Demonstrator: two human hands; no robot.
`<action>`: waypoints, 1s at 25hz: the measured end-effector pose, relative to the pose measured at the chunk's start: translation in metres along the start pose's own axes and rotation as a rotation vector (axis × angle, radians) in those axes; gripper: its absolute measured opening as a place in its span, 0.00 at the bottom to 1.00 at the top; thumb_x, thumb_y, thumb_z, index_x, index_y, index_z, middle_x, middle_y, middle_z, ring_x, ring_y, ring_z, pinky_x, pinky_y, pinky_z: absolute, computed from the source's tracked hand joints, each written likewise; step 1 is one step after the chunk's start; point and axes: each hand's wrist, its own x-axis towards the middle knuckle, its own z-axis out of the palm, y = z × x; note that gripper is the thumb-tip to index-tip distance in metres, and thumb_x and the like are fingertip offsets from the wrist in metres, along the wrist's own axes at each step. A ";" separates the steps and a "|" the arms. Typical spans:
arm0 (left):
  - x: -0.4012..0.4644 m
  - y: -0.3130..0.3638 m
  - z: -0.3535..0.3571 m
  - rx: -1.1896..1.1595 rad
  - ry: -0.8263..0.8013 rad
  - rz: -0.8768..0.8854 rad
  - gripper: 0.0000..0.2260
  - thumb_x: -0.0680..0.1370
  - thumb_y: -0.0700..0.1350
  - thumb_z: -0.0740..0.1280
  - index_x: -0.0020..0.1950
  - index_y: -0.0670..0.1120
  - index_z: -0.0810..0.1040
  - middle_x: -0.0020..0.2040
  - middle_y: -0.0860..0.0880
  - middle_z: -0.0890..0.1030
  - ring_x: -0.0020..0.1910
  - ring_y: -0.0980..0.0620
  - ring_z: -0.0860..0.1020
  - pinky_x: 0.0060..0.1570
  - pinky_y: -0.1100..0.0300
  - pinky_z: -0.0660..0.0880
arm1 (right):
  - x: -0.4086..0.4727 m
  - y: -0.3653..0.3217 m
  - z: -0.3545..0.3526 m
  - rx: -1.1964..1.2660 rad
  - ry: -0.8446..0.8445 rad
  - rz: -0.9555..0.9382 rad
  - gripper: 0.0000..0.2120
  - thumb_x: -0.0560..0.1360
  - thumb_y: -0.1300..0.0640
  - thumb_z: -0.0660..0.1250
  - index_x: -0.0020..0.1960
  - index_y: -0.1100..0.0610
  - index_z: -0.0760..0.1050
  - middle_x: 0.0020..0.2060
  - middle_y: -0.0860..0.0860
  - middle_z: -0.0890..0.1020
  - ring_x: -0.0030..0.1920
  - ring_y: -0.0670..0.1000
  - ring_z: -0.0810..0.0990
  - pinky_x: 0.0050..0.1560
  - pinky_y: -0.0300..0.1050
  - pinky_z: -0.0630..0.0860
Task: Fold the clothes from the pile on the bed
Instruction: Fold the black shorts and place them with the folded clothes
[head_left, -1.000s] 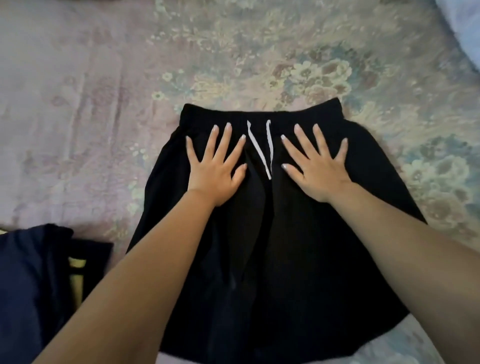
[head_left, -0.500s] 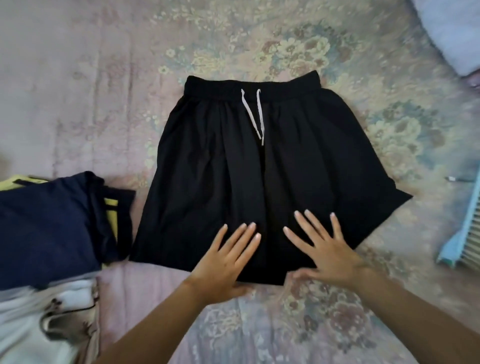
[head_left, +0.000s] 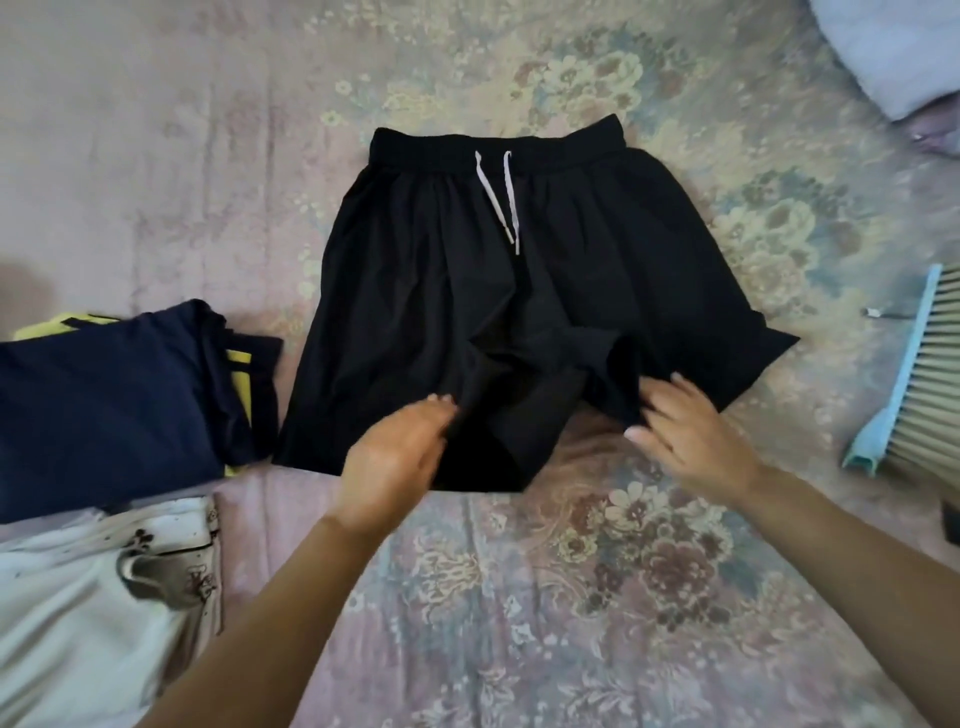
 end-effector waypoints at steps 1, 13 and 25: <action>-0.007 -0.002 0.008 0.134 -0.048 0.141 0.12 0.73 0.39 0.65 0.53 0.39 0.82 0.52 0.45 0.83 0.50 0.51 0.81 0.53 0.57 0.77 | -0.005 0.004 0.008 -0.169 -0.060 -0.180 0.24 0.79 0.46 0.51 0.55 0.58 0.81 0.57 0.55 0.80 0.63 0.52 0.69 0.66 0.53 0.60; 0.028 0.053 0.023 0.164 -0.139 -0.053 0.19 0.83 0.40 0.50 0.75 0.47 0.62 0.69 0.48 0.72 0.65 0.48 0.73 0.60 0.56 0.71 | 0.022 -0.058 0.016 0.370 0.100 0.286 0.27 0.74 0.69 0.56 0.72 0.55 0.64 0.67 0.52 0.74 0.61 0.51 0.76 0.61 0.49 0.74; 0.016 0.052 0.001 -0.019 0.166 0.028 0.18 0.82 0.47 0.54 0.64 0.38 0.75 0.65 0.42 0.75 0.61 0.50 0.76 0.53 0.66 0.74 | 0.028 -0.164 0.049 -0.083 0.265 0.403 0.31 0.72 0.51 0.69 0.69 0.66 0.67 0.69 0.64 0.65 0.70 0.60 0.65 0.69 0.63 0.61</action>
